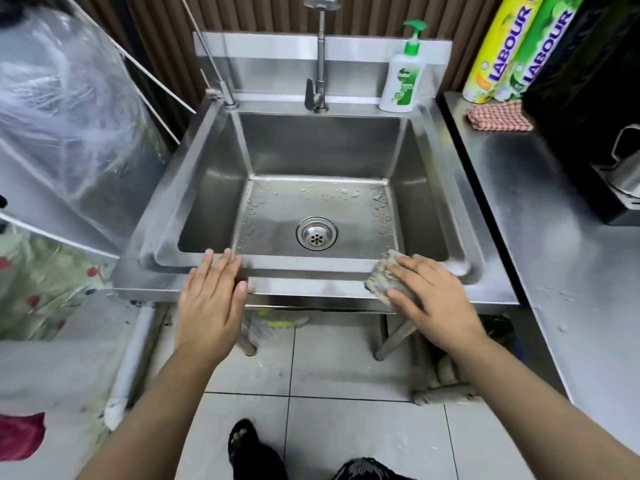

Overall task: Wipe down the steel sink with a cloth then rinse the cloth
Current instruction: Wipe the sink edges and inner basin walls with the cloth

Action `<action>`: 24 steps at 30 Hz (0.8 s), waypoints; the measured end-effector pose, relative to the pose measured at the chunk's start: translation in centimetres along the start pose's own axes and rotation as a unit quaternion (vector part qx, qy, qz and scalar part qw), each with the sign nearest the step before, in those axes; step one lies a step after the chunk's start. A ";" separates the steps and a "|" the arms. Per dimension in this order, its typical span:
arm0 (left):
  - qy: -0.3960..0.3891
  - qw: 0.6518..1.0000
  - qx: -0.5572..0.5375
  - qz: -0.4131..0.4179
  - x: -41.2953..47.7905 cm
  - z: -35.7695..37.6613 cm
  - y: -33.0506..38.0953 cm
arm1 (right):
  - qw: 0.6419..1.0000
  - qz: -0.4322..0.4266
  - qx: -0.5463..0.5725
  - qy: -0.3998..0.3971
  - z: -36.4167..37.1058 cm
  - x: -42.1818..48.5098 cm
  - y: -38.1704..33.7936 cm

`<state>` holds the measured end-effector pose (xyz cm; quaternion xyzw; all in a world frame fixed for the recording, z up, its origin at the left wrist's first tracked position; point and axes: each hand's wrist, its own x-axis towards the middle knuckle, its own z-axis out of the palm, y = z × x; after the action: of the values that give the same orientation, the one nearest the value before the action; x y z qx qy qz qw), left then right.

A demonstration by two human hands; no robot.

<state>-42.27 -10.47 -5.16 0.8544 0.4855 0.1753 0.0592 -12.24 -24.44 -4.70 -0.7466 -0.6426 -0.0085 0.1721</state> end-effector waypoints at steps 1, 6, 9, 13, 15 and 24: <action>0.001 1.000 -0.002 -0.011 0.1 -0.5 -1.5 | 1.000 0.013 -0.003 0.014 0.1 0.1 -0.3; -0.020 1.000 0.010 -0.001 1.2 -2.2 -8.0 | 1.000 -0.025 -0.008 0.014 4.0 4.7 -9.4; -0.058 0.997 0.021 0.040 1.2 -1.8 -9.8 | 0.999 -0.054 -0.003 0.009 7.1 7.9 -16.8; -0.069 0.996 0.022 0.052 1.0 -1.5 -10.2 | 0.998 -0.061 0.005 -0.023 7.1 8.1 -17.6; -0.070 0.996 0.018 0.057 1.0 -1.4 -10.4 | 0.999 -0.028 0.001 -0.034 6.0 6.7 -14.9; -0.030 0.999 -0.009 0.044 0.9 -3.6 -16.1 | 0.999 -0.040 0.023 0.009 8.2 8.2 -20.9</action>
<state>-56.13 -1.56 -5.92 0.8793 0.4440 0.1561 0.0737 -32.61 -11.97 -5.36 -0.7159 -0.6705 -0.0068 0.1947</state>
